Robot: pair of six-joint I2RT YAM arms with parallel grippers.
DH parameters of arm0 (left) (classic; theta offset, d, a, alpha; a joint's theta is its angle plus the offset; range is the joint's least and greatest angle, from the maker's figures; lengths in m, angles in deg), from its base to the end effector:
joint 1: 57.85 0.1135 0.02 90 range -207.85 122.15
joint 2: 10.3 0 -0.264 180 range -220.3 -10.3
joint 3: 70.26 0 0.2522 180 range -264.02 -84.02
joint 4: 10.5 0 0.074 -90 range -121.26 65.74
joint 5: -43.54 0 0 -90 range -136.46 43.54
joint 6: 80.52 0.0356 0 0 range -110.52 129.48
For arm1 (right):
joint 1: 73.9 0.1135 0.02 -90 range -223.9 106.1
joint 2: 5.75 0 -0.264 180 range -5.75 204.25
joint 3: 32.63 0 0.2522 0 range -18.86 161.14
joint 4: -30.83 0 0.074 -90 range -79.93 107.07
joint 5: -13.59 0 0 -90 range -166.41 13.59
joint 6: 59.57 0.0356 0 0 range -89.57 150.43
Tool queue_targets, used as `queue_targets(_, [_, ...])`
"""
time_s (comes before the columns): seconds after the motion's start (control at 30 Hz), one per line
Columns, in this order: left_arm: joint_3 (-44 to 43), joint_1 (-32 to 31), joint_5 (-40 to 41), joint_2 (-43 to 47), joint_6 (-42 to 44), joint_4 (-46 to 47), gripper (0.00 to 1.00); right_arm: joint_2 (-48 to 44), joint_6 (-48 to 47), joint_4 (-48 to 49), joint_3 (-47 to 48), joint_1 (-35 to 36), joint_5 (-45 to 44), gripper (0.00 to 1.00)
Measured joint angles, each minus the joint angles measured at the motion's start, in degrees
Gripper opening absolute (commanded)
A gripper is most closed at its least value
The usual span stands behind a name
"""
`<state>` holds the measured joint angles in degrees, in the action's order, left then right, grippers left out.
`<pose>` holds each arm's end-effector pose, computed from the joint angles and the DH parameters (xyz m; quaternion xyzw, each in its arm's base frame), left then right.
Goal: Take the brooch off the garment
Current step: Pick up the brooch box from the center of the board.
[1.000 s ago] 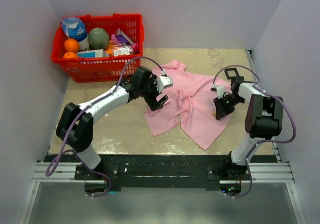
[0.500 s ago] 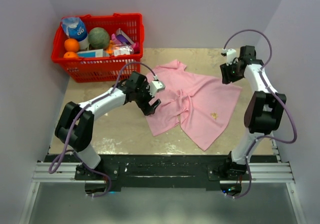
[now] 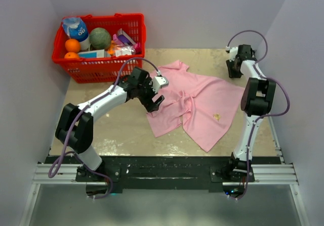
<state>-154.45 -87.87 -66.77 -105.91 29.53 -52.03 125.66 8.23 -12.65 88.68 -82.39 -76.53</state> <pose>0.3035 -0.1897 0.2406 0.4457 0.8219 -0.1937 0.2970 0.5024 -0.0751 0.1791 -0.1131 0.9432 -0.0837 0.3011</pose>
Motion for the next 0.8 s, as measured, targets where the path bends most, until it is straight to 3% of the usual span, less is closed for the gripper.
queue_targets(0.2, [0.0,0.0,-0.74,0.02,-0.02,-0.66,1.0,-0.07,0.37,1.14,3.21,0.02,0.07,0.39])
queue_targets(0.4, [0.0,0.0,-0.96,0.02,-0.02,-1.09,1.0,4.87,0.33,1.16,11.02,0.15,-0.28,0.39])
queue_targets(0.8, [0.0,0.0,-0.92,0.07,0.0,-1.7,1.0,8.24,0.33,1.33,13.51,0.35,0.94,0.36])
